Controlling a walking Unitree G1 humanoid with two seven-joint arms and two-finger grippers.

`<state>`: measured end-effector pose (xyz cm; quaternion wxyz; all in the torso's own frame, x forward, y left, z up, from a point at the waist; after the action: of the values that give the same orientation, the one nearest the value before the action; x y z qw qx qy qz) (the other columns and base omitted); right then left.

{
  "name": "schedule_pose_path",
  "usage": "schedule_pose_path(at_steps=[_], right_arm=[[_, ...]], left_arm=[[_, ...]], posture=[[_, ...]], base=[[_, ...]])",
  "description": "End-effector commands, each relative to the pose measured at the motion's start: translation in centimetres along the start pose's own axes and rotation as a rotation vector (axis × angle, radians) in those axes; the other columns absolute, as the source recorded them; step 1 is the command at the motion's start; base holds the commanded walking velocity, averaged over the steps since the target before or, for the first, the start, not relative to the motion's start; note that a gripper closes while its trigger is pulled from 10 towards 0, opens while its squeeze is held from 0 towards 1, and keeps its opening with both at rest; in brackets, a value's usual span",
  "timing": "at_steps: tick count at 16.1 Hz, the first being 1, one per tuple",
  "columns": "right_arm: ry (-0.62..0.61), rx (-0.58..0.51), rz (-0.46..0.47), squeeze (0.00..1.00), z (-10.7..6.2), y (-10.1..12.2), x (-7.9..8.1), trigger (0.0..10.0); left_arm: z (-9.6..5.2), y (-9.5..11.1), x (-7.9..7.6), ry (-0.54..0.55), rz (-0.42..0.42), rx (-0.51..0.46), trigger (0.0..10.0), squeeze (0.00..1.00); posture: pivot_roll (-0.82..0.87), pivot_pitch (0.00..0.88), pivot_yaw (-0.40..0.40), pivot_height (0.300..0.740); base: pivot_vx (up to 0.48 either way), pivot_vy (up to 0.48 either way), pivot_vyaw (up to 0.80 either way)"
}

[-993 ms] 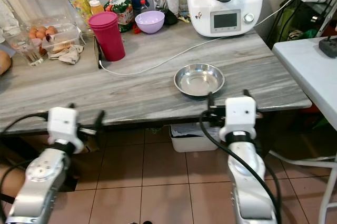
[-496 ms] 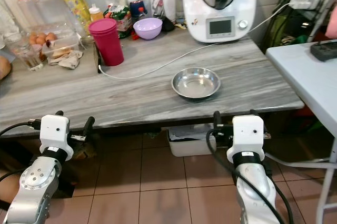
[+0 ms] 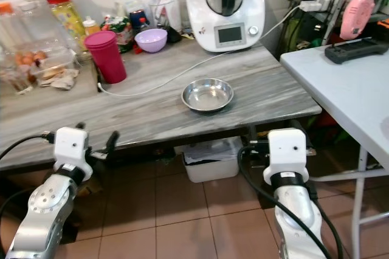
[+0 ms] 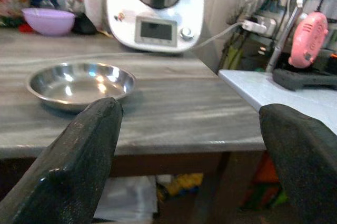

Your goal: Setting the table

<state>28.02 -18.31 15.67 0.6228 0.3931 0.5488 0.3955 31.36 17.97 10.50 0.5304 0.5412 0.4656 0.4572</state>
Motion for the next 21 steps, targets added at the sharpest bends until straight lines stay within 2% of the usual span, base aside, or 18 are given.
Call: schedule_pose_path(at_steps=[1,3,9,14,17,21], right_arm=[[0.012,-0.034,0.014,0.0,0.4,0.8,0.5,10.0],[0.013,-0.04,0.037,0.0,0.5,1.0,1.0,10.0],[-0.006,-0.024,0.07,0.0,0.9,0.7,1.9,10.0],[0.022,-0.02,0.059,0.0,0.9,0.4,2.3,10.0],[0.081,-0.034,0.017,0.0,0.6,0.3,3.3,10.0],[0.027,-0.041,-0.001,0.0,0.9,0.3,2.7,10.0]], left_arm=[[0.0,0.5,0.5,-0.009,-0.001,-0.017,10.0,0.0],[0.2,0.5,0.6,-0.01,-0.024,-0.014,10.0,0.0],[-0.2,0.1,0.6,-0.013,-0.018,0.005,10.0,0.0],[-0.5,-0.3,0.1,-0.039,-0.041,0.01,10.0,0.0],[-0.8,-0.8,-0.2,-0.05,-0.029,0.03,10.0,0.0],[-0.9,-0.9,0.3,-0.035,-0.001,0.032,10.0,0.0]], posture=[[-0.23,0.007,0.161,0.74],[-0.23,0.006,0.162,0.74],[-0.22,0.01,0.163,0.74],[-0.22,0.012,0.161,0.74],[-0.22,0.017,0.163,0.74],[-0.21,0.019,0.161,0.74]], base=[[0.337,0.0,0.0],[0.366,0.154,0.0],[0.439,0.0,0.0],[0.0,0.0,0.0],[0.0,0.0,0.0],[0.0,0.0,0.33]])
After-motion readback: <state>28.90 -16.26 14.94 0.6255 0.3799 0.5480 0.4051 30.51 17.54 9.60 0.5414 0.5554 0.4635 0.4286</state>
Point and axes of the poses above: a point about 5 cm out from each wrist's last joint towards the gripper, its own z axis pointing out of the wrist towards the gripper, its own y axis along the axis of the wrist's last joint, x = y × z, the point moved 4 cm from there along z, pointing out of the wrist towards the gripper, and after that the axes turned 8 degrees about -z, right-handed, at the moved point
